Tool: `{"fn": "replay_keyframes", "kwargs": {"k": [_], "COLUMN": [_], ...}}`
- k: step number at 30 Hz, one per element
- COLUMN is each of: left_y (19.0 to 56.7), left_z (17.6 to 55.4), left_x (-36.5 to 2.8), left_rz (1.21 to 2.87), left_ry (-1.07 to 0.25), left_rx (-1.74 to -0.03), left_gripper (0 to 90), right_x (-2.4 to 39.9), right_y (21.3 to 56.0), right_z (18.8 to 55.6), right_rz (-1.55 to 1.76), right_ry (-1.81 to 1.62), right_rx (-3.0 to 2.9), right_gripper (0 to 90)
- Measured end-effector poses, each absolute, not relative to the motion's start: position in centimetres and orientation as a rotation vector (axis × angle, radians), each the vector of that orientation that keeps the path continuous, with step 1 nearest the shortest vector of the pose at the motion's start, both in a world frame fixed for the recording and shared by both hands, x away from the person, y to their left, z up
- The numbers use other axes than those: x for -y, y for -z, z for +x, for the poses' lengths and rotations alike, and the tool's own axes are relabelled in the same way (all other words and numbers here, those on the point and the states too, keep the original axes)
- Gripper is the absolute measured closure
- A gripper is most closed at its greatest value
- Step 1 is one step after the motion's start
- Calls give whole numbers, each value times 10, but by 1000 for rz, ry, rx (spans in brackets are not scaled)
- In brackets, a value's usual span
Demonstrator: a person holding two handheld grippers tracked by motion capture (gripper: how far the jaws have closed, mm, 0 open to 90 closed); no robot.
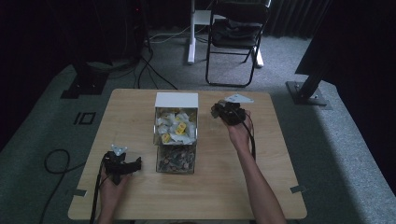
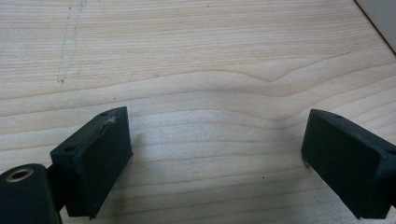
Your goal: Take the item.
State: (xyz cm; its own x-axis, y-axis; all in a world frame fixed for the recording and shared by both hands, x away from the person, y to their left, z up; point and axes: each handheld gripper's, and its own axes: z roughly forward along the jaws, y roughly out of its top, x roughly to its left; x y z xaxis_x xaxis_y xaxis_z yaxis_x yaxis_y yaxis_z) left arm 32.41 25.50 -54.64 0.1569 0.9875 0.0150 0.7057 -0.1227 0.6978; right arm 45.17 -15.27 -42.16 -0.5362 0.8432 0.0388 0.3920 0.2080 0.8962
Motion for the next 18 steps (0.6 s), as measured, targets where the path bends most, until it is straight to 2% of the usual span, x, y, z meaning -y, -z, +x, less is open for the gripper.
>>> {"fn": "replay_keyframes", "kwargs": {"k": [8, 9, 10, 11, 12, 13, 15, 18], "left_y": [546, 546, 546, 546, 546, 546, 546, 546], "left_z": [324, 324, 324, 324, 324, 324, 324, 324], "left_x": [-255, -255, -255, -255, -255, -255, -255, -255], "left_rz": [1891, 1891, 1892, 1892, 1892, 1892, 1892, 1892], "left_ry": [-669, -669, -669, -669, -669, -669, -669, -669], "left_rx": [-1605, -1605, -1605, -1605, -1605, -1605, -1605, -1605], "left_gripper": [90, 90, 90, 90, 90, 90, 90, 90], "right_x": [150, 150, 150, 150, 150, 150, 151, 154], "right_y": [425, 426, 426, 428, 428, 428, 429, 431], "right_z": [468, 474, 474, 478, 478, 478, 477, 471], "right_rz": [1171, 1188, 1188, 1224, 1235, 1235, 1236, 1225], "right_ry": [-1251, -1262, -1262, -1264, -1258, -1258, -1248, -1252], "right_rx": [-2028, -2031, -2031, -2014, -2001, -2001, -1989, -1987], "right_gripper": [900, 739, 739, 573, 516, 516, 440, 383]}}
